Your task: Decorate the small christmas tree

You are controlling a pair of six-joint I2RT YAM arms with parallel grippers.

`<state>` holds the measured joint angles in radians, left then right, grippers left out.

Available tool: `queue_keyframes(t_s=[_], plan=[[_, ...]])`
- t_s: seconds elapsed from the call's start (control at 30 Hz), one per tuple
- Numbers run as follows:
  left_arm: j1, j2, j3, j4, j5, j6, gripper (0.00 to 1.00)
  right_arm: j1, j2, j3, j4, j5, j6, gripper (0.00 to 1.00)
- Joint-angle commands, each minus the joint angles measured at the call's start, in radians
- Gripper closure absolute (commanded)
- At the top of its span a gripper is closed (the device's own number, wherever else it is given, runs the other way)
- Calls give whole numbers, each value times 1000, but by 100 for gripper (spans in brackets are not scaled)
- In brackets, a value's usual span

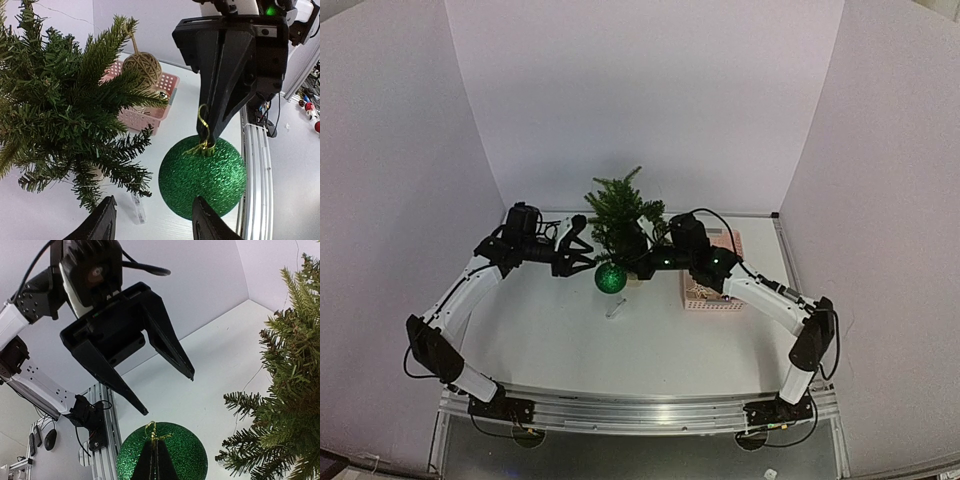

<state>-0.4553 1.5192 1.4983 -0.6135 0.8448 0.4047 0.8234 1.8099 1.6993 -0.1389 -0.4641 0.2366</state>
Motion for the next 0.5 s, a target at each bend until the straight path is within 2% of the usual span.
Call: queue_keyframes(t_s=[0.0,0.1,0.17,0.47], plan=[[-1,-119,-141,364,-20,-183,49,-2,-49,4,-43,41,28,100],[-1,-169,-264,552,-27,-255,46,-1,-45,12,-61,45,48,100],[-1,-178,-307,616,-11,-293,45,-2,-44,1,-78,55,53,100],[-3,-127,-429,809,-21,-428,46,-1,-16,-40,-96,79,49,100]])
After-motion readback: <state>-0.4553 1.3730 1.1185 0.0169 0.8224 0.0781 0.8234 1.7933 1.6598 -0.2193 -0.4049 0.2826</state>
